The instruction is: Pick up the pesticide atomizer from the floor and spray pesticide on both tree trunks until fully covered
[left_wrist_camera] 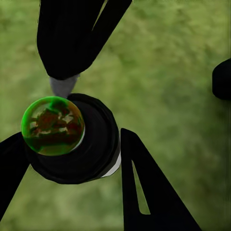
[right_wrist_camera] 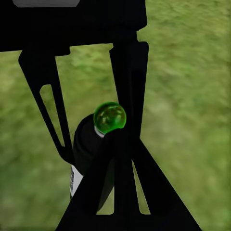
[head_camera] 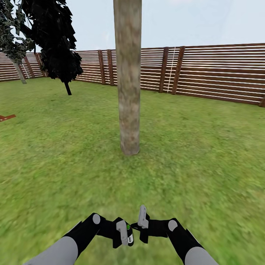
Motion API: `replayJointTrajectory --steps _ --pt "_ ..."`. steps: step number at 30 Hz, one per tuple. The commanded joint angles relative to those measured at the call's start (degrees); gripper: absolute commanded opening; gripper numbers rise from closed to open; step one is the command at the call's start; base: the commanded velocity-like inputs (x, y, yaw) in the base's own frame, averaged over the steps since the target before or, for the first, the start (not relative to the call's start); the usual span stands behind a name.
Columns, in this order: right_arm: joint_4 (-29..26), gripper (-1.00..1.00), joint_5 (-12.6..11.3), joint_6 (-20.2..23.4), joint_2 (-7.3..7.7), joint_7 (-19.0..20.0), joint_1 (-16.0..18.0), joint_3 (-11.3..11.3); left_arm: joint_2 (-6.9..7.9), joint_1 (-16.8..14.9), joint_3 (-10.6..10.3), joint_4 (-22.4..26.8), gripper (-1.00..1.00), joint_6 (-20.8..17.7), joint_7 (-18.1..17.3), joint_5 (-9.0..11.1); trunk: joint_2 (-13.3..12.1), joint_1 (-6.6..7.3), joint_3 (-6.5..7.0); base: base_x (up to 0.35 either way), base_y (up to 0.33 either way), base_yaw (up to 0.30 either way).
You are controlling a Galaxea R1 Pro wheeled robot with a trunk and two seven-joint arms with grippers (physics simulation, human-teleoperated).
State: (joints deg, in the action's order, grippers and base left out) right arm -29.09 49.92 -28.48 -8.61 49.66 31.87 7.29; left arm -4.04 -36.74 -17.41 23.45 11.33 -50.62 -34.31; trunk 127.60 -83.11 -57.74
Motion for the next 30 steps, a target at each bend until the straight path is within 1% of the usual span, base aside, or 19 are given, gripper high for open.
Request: replayJointTrajectory --steps 1,5,9,10,13,14,16,18,19,20,24,25,27,28,29,30 --pt "0.0 -1.00 0.0 0.0 0.00 0.0 0.0 0.0 -0.02 0.0 0.0 0.0 -1.00 0.0 0.0 0.0 0.0 0.00 0.00 0.000 0.000 0.000" --pt "0.0 -1.00 0.0 0.0 0.00 0.0 0.0 0.0 -0.42 -0.1 0.1 -0.1 -1.00 -0.1 -0.1 0.0 0.0 0.00 0.00 0.000 0.000 0.000" --pt "0.0 -1.00 0.0 0.0 0.00 0.0 0.0 0.0 0.21 -0.1 -0.1 -0.8 -1.00 -0.5 0.2 -0.5 0.0 0.00 0.00 0.000 0.000 0.000" --pt "0.0 -1.00 0.0 0.0 0.00 0.0 0.0 0.0 0.74 -0.1 -0.1 -0.8 -1.00 -0.6 0.3 -0.6 0.0 0.00 0.00 0.000 0.000 0.000" --pt "0.0 -1.00 0.0 0.0 0.00 0.0 0.0 0.0 3.11 -0.2 -0.1 -0.8 -1.00 -0.9 0.3 -0.7 0.0 0.00 0.00 0.000 0.000 0.000" --pt "0.0 -1.00 0.0 0.0 0.00 0.0 0.0 0.0 3.67 -0.3 -0.1 -0.9 -1.00 -0.9 0.3 -0.7 0.0 0.00 0.00 0.000 0.000 0.000" --pt "0.1 -1.00 0.0 0.0 0.00 0.0 0.0 -0.1 6.41 -0.3 -0.1 -0.8 -1.00 -1.0 0.3 -0.7 0.0 0.00 0.00 0.000 0.000 0.000" --pt "0.1 -1.00 0.1 0.0 0.03 0.0 0.0 -0.1 8.29 -0.3 0.0 -0.8 -1.00 -1.0 0.3 -0.7 0.0 0.00 0.00 0.000 0.000 0.000" --pt "0.2 -1.00 0.1 0.0 0.06 0.0 0.0 -0.1 9.62 -0.3 0.1 -0.8 -1.00 -1.1 0.3 -0.7 0.0 0.00 0.00 0.000 0.000 0.000" --pt "0.2 -1.00 0.1 0.0 0.08 0.0 0.0 -0.1 12.03 -0.1 0.3 -1.0 -1.00 -1.1 0.5 -0.6 0.0 0.00 0.00 0.000 0.000 0.000" --pt "0.2 -1.00 0.2 0.0 0.26 0.0 0.0 -0.1 16.98 0.5 0.4 -1.1 -1.00 -1.1 0.7 -0.5 0.0 0.00 0.00 0.000 0.000 0.000" --pt "0.2 1.00 0.2 0.0 0.40 0.0 0.0 0.0 17.55 0.6 0.4 -1.1 -1.00 -1.1 0.9 -0.5 0.0 0.00 0.00 0.000 0.000 0.000" --pt "0.3 1.00 0.3 0.0 0.81 -0.1 0.0 0.1 19.60 0.7 0.5 -1.1 -1.00 -1.2 2.2 -0.4 0.0 0.00 0.00 0.000 0.000 0.000" --pt "0.4 1.00 0.3 0.0 1.51 -0.2 0.0 0.2 20.63 0.8 0.8 -1.1 -1.00 -1.2 4.1 -0.1 0.0 0.00 0.00 0.000 0.000 0.000" --pt "0.5 1.00 0.2 0.0 2.51 -0.4 0.0 0.3 21.23 0.8 2.0 -1.2 -1.00 -1.2 6.8 0.5 0.0 0.00 0.00 0.000 0.000 0.000" --pt "0.5 1.00 0.1 0.0 3.40 -0.5 0.0 0.4 21.38 0.8 3.6 -1.6 -1.00 -1.1 9.3 1.0 0.0 0.00 0.00 0.000 0.000 0.000"
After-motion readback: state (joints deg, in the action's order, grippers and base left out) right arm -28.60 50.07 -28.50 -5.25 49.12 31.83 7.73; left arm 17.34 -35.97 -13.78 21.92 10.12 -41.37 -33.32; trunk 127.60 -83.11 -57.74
